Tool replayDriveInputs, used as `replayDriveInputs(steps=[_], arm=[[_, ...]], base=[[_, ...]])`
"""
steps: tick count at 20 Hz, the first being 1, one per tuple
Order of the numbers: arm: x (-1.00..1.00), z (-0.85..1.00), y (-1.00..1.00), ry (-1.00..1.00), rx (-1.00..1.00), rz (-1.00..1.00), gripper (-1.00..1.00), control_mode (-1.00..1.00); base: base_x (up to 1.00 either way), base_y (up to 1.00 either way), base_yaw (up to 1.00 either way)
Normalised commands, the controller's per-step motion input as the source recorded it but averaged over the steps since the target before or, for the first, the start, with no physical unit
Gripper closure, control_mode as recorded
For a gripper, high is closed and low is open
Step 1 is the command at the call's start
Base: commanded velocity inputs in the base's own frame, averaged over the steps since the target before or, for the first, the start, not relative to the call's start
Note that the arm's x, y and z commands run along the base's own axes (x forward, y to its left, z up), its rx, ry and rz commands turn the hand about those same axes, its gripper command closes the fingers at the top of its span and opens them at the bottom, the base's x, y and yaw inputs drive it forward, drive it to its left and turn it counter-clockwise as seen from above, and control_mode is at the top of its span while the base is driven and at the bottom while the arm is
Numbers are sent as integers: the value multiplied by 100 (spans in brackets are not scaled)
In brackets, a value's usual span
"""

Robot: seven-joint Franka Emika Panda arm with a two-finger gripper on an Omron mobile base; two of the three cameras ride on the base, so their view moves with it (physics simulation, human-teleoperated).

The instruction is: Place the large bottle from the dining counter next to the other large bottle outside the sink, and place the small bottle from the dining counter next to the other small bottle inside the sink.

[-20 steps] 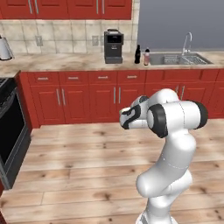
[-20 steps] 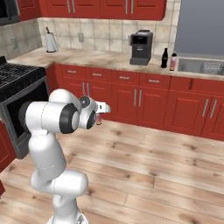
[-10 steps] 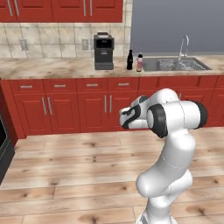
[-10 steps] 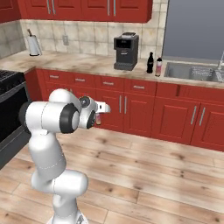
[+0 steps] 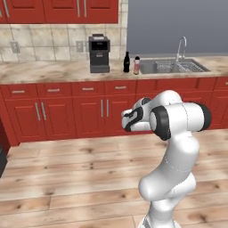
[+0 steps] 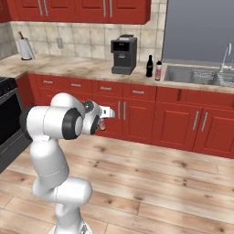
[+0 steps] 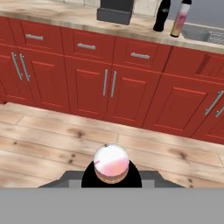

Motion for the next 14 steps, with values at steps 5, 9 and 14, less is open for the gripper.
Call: replayDriveInputs(steps=[5,9,14], arm=[[0,0,0,0,0,0,100,100],[0,0,0,0,0,0,100,100],[0,0,0,0,0,0,100,100]], base=[[100,-42,0],[100,-14,0],[100,-14,0]])
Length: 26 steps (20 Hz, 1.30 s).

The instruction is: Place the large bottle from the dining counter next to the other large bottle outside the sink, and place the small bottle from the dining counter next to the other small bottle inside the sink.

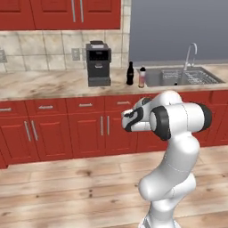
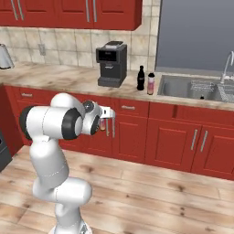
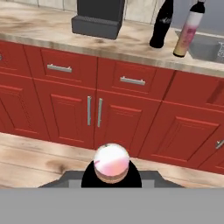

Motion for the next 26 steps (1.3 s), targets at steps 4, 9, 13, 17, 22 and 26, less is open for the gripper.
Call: replayDriveInputs(steps=[4,9,13,17,22,26], arm=[[0,0,0,0,0,0,100,100],[0,0,0,0,0,0,100,100],[0,0,0,0,0,0,100,100],[0,0,0,0,0,0,100,100],[0,0,0,0,0,0,100,100],[0,0,0,0,0,0,100,100]], base=[[97,-26,0],[79,-54,0],[51,-78,1],[39,-84,1],[43,-79,1],[42,-64,1]])
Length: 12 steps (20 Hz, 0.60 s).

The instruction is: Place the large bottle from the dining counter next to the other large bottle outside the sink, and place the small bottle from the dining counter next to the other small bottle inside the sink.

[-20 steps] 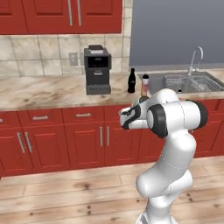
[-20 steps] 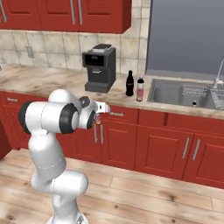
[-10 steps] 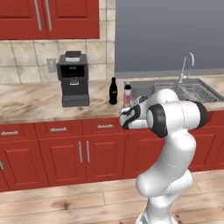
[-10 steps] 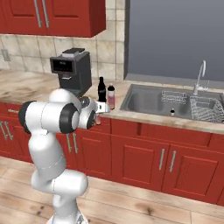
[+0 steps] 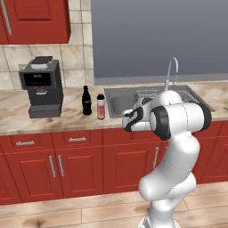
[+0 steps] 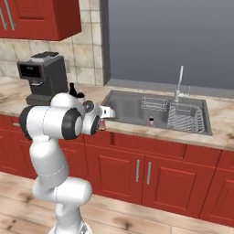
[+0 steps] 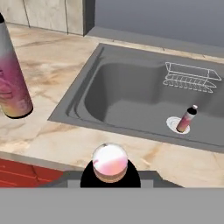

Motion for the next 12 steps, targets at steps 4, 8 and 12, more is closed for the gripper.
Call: replayDriveInputs(steps=[4,8,12], arm=[[0,0,0,0,0,0,100,100],[0,0,0,0,0,0,100,100],[0,0,0,0,0,0,100,100]], base=[[42,-45,1],[46,-27,0],[50,-17,0]])
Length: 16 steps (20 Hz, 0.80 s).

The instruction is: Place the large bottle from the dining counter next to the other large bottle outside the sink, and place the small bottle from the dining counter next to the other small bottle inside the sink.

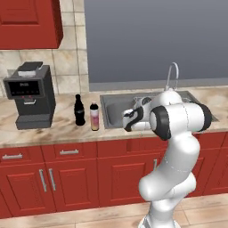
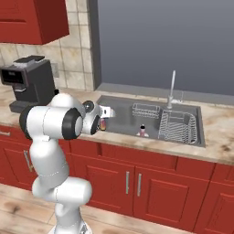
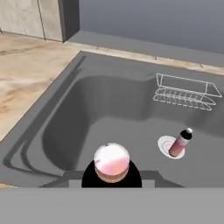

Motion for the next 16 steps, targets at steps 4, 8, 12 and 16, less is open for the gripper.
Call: replayDriveInputs(steps=[4,8,12,16], arm=[[0,0,0,0,0,0,100,100],[0,0,0,0,0,0,100,100],[0,0,0,0,0,0,100,100],[0,0,0,0,0,0,100,100]], base=[[48,-22,0],[42,-18,0],[40,-12,0],[36,-10,0]])
